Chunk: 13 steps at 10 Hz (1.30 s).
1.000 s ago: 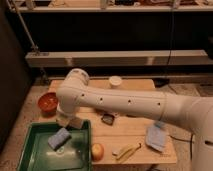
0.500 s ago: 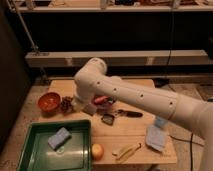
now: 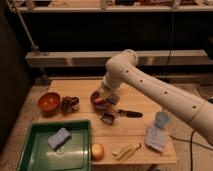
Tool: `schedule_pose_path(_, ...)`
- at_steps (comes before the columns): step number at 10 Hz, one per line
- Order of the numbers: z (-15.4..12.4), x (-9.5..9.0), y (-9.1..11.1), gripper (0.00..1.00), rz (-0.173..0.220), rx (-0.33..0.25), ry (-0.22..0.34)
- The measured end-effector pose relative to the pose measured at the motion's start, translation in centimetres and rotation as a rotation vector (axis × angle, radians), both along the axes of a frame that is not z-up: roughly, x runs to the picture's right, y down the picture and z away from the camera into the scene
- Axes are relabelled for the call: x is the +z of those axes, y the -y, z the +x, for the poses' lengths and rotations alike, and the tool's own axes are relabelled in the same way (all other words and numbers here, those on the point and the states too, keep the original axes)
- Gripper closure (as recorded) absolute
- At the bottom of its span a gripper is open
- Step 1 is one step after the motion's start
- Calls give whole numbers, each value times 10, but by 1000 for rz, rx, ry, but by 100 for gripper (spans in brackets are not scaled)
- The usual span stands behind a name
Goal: Place eraser in plastic cup
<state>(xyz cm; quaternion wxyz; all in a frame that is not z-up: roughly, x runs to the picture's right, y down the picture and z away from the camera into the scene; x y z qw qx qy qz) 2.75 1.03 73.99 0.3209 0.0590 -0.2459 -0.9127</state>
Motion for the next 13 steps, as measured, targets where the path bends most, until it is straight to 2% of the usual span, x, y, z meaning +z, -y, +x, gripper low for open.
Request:
schedule_pose_path(1,21,-1,4,80,11,20,-27)
schedule_pose_path(2,55,-7,11,80,30,51,-73)
schedule_pose_path(4,96,-19,17,80,51,88,-134)
schedule_pose_path(6,151,-42,14,80,65,152,-223)
schedule_pose_path(8,195,-68,-3,80,62,212,-298)
schedule_pose_path(9,219,-90,-22,80,55,253,-343)
schedule_pose_path(11,247,-125,-53,80,48,313,-410)
schedule_pose_path(12,261,-148,-77,80,46,357,-449)
schedule_pose_path(13,277,-176,-108,80,45,419,-499)
